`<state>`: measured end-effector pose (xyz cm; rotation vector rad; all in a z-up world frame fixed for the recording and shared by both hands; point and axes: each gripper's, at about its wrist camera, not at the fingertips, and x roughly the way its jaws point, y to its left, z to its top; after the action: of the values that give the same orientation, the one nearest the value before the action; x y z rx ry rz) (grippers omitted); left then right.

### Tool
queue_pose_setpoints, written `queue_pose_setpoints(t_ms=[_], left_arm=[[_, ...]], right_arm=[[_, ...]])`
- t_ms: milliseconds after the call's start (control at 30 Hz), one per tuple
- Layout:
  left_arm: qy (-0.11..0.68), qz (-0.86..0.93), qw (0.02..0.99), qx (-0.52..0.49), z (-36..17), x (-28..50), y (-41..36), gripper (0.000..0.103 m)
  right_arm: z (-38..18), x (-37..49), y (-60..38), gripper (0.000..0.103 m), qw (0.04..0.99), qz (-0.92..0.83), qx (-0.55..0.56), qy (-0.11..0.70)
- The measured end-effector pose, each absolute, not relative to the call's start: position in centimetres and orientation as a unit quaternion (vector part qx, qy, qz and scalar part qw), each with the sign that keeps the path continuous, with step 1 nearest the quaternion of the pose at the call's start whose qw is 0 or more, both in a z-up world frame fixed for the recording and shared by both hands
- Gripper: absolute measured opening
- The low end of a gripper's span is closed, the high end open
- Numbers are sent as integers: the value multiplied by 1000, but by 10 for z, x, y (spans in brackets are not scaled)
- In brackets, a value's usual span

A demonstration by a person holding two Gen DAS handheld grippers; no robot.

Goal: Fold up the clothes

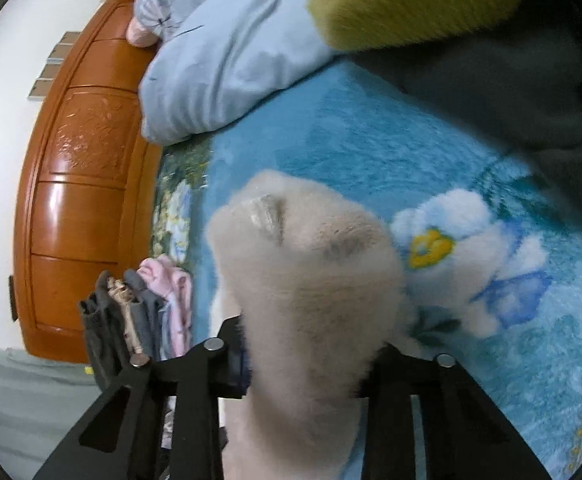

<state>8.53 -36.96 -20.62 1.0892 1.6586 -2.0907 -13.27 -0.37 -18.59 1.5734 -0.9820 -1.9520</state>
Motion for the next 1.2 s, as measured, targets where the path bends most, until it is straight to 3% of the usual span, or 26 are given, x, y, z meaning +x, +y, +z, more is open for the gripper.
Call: queue_pose_setpoints(t_ms=[400, 800, 1200], left_arm=[[537, -769, 146, 314, -147, 135, -380, 38], [480, -822, 177, 251, -65, 152, -446, 38], [453, -859, 174, 161, 27, 155, -562, 37]], right_arm=[[-130, -125, -51, 28, 301, -713, 562, -294], [-57, -118, -138, 28, 410, -693, 531, -264], [44, -123, -267, 28, 529, -667, 472, -228]])
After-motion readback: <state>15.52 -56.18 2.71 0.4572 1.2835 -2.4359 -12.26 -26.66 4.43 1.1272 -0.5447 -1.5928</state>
